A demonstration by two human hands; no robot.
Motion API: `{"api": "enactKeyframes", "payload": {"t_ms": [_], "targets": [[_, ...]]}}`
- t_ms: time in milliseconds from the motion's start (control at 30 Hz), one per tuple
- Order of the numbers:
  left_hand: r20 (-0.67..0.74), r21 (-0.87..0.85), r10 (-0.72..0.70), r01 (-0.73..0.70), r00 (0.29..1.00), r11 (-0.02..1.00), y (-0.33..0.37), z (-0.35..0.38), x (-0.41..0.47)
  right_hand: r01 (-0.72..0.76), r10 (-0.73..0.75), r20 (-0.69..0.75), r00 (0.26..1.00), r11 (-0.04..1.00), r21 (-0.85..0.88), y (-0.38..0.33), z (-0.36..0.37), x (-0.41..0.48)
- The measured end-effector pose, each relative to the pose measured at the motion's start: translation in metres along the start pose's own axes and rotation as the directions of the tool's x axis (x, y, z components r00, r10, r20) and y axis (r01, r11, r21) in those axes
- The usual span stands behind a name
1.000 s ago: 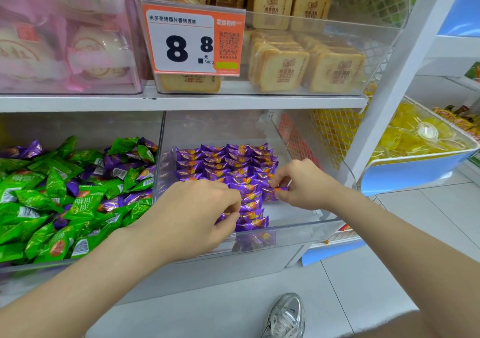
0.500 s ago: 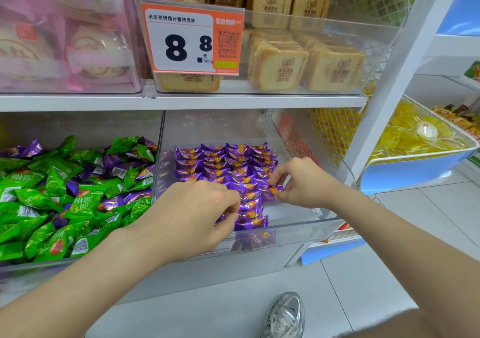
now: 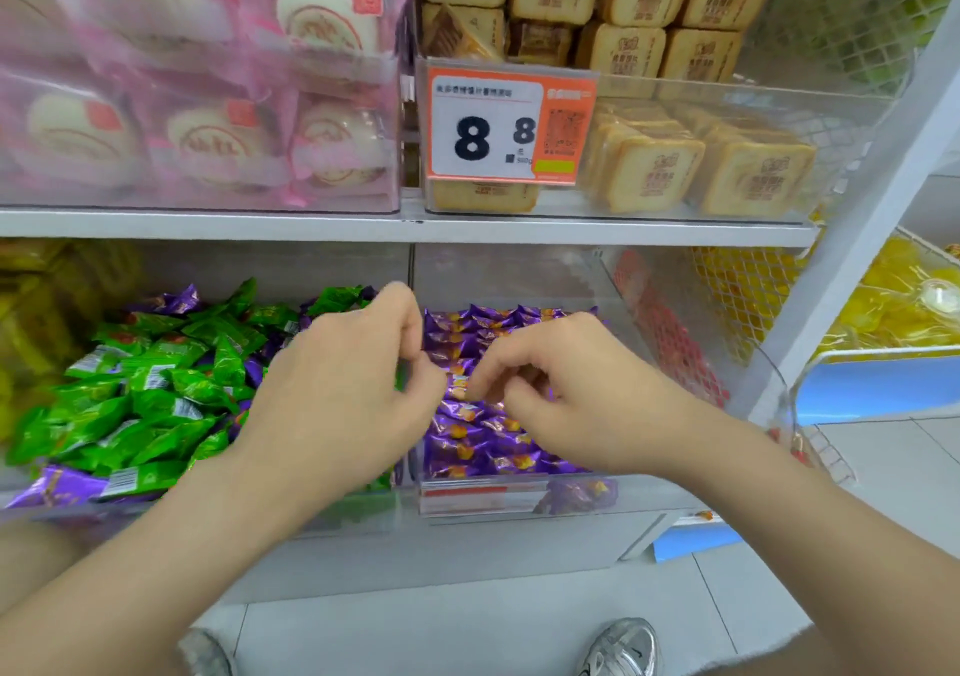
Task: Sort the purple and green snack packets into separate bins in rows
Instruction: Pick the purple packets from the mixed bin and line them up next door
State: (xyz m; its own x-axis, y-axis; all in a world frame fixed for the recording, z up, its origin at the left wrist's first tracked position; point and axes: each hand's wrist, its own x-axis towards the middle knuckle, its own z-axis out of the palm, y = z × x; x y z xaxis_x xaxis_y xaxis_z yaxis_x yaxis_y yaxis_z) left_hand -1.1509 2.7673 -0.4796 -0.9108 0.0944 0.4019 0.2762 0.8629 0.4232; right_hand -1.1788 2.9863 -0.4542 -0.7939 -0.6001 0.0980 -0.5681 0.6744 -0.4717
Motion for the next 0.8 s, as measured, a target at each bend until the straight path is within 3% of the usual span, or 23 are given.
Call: {"api": "enactKeyframes", "payload": {"t_ms": [67,133,233,333,467,700,800], "targets": [[0.074,0.054,-0.145,0.141,0.987,0.989,-0.024,-0.01,0.005,0.061,-0.059,0.033,0.998,0.997,-0.039,-0.022,0.007,0.005],[0.284,0.122,-0.207,0.179,0.936,0.976,-0.056,-0.026,0.005,0.105,-0.103,0.03,0.994,0.992,-0.075,-0.038,0.019,0.017],[0.619,0.145,-0.132,0.052,0.774,0.988,-0.084,-0.036,0.001,0.112,-0.115,-0.017,0.993,0.987,-0.111,-0.047,0.033,0.037],[0.724,0.182,-0.096,-0.055,0.684,0.982,-0.094,-0.022,-0.005,0.107,-0.114,-0.053,0.992,0.987,-0.12,-0.05,0.045,0.053],[0.708,0.241,-0.039,-0.189,0.706,0.952,-0.099,-0.009,-0.005,0.122,-0.135,-0.061,0.989,0.976,-0.18,-0.051,0.059,0.07],[0.518,0.323,-0.023,-0.17,0.855,0.931,-0.149,-0.038,0.018,0.146,-0.153,0.002,0.988,0.936,-0.321,-0.059,0.075,0.086],[0.437,0.532,-0.044,-0.219,0.898,0.818,-0.163,-0.047,0.026,0.16,-0.154,0.044,0.987,0.923,-0.351,-0.065,0.082,0.095]]}}
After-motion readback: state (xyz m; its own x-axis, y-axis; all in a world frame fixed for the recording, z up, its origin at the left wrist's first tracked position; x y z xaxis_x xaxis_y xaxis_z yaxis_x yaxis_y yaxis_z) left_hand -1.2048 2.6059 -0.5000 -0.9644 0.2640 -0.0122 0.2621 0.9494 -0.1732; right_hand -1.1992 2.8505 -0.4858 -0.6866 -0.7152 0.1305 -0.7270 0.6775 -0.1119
